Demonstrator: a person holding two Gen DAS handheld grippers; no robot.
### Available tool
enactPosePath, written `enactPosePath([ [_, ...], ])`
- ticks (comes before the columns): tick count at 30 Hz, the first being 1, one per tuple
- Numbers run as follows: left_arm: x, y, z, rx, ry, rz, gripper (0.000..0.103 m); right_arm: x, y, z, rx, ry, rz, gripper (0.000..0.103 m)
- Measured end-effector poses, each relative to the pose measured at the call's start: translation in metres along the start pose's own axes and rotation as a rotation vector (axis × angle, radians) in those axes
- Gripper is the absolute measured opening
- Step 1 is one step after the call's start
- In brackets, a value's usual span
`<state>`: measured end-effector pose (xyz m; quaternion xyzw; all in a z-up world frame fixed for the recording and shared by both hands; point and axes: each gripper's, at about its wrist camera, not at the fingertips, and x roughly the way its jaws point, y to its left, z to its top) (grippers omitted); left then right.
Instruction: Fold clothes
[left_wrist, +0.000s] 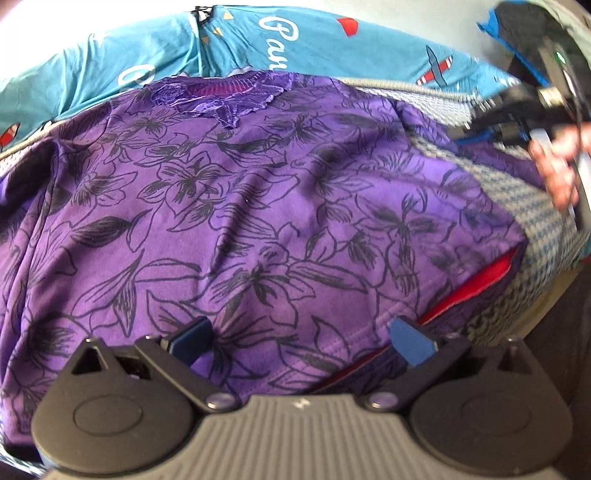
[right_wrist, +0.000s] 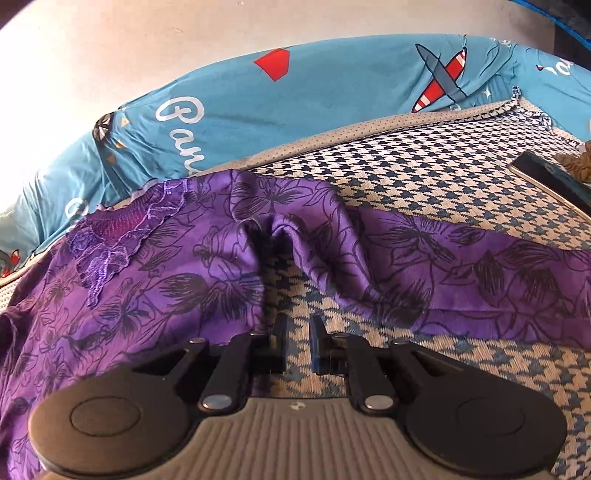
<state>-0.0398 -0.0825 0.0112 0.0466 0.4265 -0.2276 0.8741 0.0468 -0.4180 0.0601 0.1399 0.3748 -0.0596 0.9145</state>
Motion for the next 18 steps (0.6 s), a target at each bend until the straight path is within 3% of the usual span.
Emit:
enactPosePath([
  [9,-0.004,0.011,0.008,-0.09,-0.061,0.111,0.103,-0.056,0.014,-0.048,-0.003,-0.035,0.03,0.018],
  [18,-0.005,0.016,0.008,-0.125,-0.063,0.133,0.103,-0.098,0.028,-0.112,-0.03,-0.002,0.105,0.02],
])
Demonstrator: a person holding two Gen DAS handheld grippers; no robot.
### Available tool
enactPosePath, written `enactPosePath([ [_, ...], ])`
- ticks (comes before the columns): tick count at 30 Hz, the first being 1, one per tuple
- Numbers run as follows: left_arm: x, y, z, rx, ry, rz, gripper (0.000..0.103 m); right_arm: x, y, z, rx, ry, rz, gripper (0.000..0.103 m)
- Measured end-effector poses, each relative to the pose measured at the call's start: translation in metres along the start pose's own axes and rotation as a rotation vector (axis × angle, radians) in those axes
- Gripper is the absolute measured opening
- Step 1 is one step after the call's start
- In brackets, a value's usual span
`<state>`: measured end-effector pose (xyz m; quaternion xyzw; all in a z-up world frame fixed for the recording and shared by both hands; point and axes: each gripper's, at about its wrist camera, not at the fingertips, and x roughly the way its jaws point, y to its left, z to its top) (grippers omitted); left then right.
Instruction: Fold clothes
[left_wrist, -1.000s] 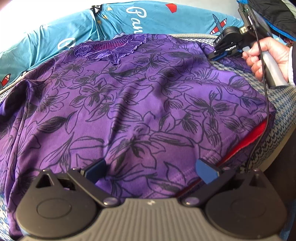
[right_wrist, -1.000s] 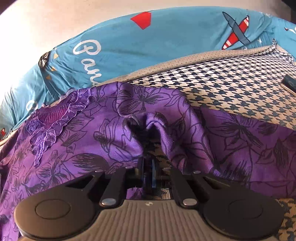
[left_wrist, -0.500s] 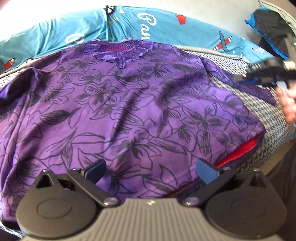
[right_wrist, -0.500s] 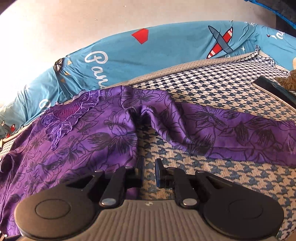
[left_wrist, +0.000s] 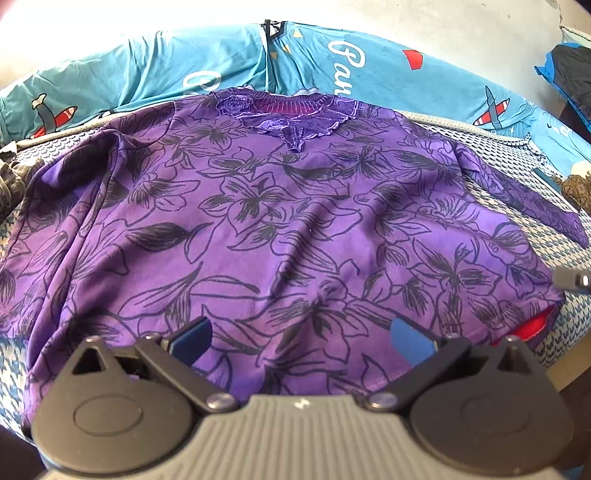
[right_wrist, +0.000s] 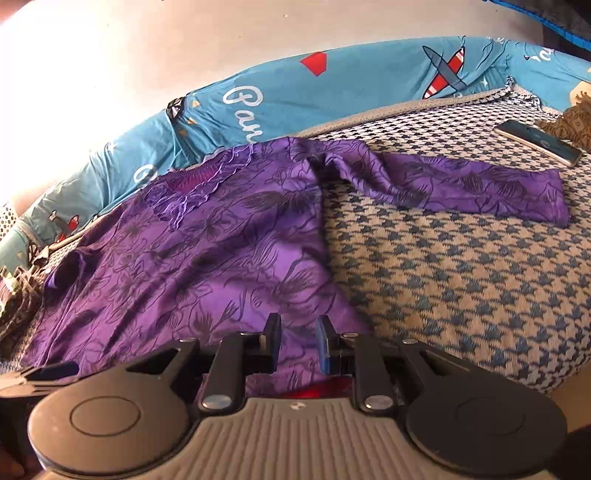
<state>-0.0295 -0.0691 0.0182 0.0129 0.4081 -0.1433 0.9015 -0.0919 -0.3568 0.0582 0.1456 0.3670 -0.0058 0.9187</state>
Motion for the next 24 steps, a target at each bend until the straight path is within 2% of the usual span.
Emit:
enactPosePath([
  [5,0.0,-0.004,0.0,0.007,-0.002,-0.004,0.103,0.002,0.008,-0.023,-0.018,0.059,0.033,0.02],
  [8,-0.001,-0.005,-0.001,0.01,-0.003,-0.003,0.103,0.004,0.02,-0.031,-0.087,0.07,0.035,0.02],
  [12,0.0,-0.002,-0.001,0.003,0.002,0.0,0.103,0.006,0.041,-0.039,-0.24,0.06,-0.007,0.022],
  [24,0.002,0.001,-0.001,-0.02,0.016,-0.012,0.103,0.023,0.069,-0.057,-0.493,0.048,-0.134,0.023],
])
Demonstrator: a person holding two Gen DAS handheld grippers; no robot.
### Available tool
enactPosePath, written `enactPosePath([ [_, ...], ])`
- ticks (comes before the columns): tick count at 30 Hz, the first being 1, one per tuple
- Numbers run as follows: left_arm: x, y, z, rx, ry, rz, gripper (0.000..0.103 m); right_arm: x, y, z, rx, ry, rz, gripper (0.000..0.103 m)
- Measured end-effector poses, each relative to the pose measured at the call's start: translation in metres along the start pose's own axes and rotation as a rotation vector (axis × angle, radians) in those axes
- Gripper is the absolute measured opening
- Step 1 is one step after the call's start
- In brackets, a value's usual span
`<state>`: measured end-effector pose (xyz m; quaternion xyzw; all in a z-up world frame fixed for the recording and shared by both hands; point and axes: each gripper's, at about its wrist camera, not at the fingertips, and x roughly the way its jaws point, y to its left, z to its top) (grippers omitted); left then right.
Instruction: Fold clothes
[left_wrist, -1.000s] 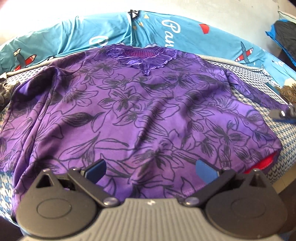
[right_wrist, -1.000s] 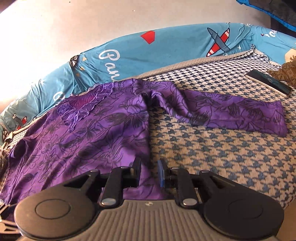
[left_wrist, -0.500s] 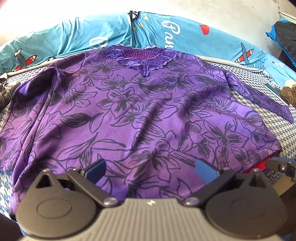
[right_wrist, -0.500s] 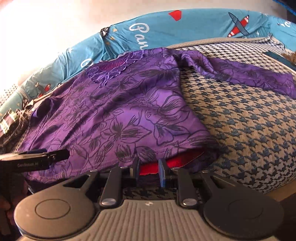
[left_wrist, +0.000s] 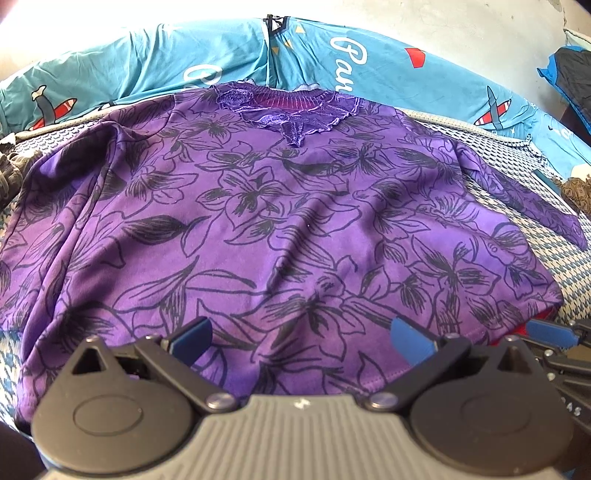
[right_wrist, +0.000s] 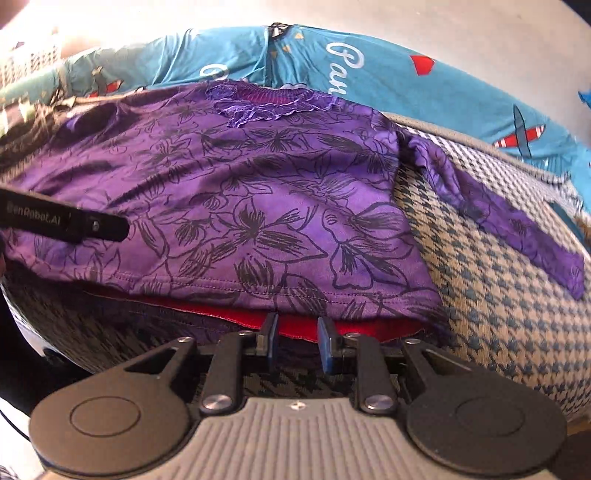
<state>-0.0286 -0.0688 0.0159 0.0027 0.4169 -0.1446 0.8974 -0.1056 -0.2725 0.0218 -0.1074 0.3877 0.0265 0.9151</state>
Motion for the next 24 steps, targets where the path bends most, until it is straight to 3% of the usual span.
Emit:
enactPosePath([
  [7,0.002,0.002,0.0,-0.013,0.006,0.004,0.103,0.005,0.023,0.0,-0.167,-0.03,-0.075,0.025],
  [16,0.003,0.004,0.0,-0.021,0.012,0.002,0.103,0.012,0.035,-0.002,-0.269,-0.05,-0.123,0.036],
  [20,0.003,0.004,0.0,-0.019,0.013,0.007,0.103,0.017,0.038,-0.001,-0.328,-0.088,-0.116,0.036],
  [21,0.003,0.004,0.0,-0.02,0.013,0.009,0.103,0.017,0.038,0.0,-0.333,-0.09,-0.103,0.034],
  [24,0.004,0.006,0.0,-0.024,0.012,0.013,0.103,0.018,0.038,0.0,-0.34,-0.089,-0.053,0.009],
])
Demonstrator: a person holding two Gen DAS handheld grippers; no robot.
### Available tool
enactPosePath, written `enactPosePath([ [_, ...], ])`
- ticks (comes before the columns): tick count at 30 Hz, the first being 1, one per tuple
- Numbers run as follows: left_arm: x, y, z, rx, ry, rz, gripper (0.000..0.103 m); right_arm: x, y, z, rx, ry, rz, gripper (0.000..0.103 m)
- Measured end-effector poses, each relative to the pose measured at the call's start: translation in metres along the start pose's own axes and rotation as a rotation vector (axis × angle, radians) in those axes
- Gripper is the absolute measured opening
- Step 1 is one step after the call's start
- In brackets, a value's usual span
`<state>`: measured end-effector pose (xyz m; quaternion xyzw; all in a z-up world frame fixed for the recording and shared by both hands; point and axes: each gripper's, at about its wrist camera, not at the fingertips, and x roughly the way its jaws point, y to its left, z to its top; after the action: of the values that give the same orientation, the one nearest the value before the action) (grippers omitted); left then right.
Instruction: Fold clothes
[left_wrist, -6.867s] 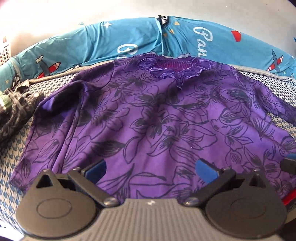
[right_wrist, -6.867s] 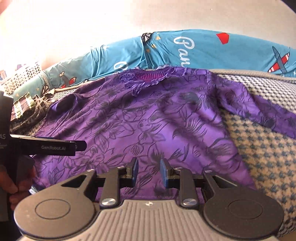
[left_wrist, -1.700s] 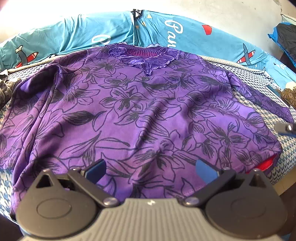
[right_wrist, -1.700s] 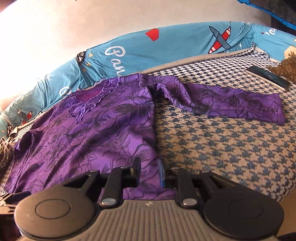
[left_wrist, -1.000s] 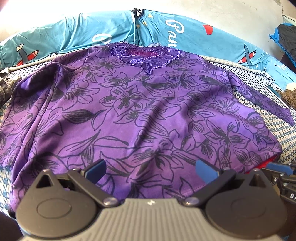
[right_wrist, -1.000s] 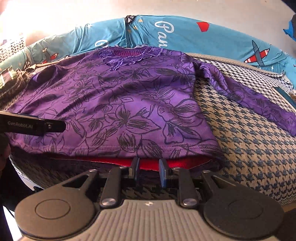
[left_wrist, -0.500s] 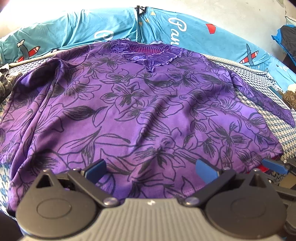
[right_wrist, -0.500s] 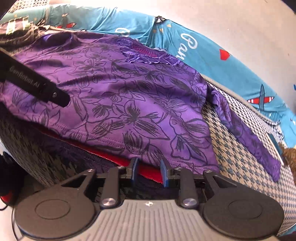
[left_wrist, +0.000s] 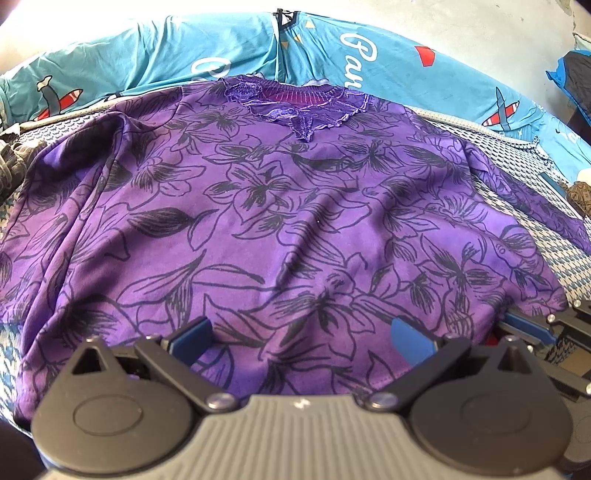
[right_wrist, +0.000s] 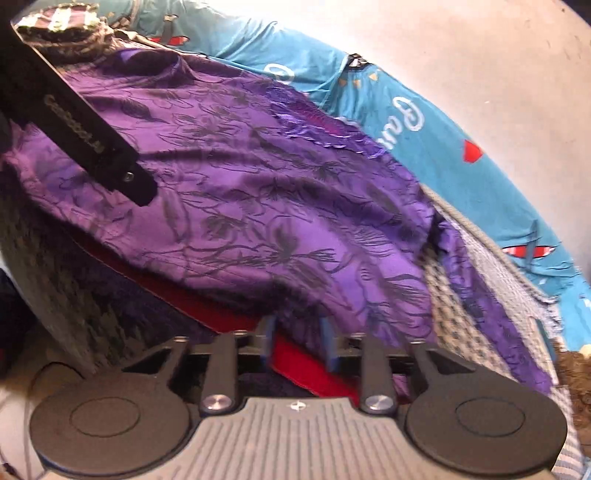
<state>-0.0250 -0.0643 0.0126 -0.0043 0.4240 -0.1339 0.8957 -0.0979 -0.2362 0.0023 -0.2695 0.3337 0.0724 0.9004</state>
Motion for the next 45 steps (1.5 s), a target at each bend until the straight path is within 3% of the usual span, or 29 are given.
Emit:
enactPosePath([
  [7,-0.001,0.002,0.0,-0.007,-0.007,0.017,0.103,-0.014,-0.003,0.0,0.015,-0.047,0.019,0.004],
  [21,-0.001,0.008,0.001,-0.014,-0.009,0.038,0.103,-0.019,0.018,-0.008,-0.106,0.019,0.127,0.004],
  [25,-0.002,0.009,0.001,-0.019,-0.01,0.038,0.103,-0.021,0.014,-0.008,-0.08,0.016,0.15,0.006],
  [31,-0.003,0.008,0.001,-0.019,-0.01,0.032,0.103,-0.035,-0.01,-0.007,0.1,-0.019,0.24,0.006],
  [36,-0.003,0.006,0.001,-0.015,-0.015,0.023,0.103,-0.036,-0.04,-0.009,0.31,-0.032,0.143,0.008],
  [38,-0.003,0.004,0.001,-0.007,-0.016,0.018,0.103,-0.035,-0.055,-0.011,0.408,-0.03,0.054,0.014],
  [42,-0.003,0.0,0.0,0.006,-0.016,0.013,0.103,-0.026,-0.091,-0.022,0.617,0.011,-0.147,0.041],
  [45,-0.002,0.001,0.0,0.004,-0.014,0.017,0.103,-0.016,-0.112,-0.032,0.747,0.058,-0.17,0.047],
])
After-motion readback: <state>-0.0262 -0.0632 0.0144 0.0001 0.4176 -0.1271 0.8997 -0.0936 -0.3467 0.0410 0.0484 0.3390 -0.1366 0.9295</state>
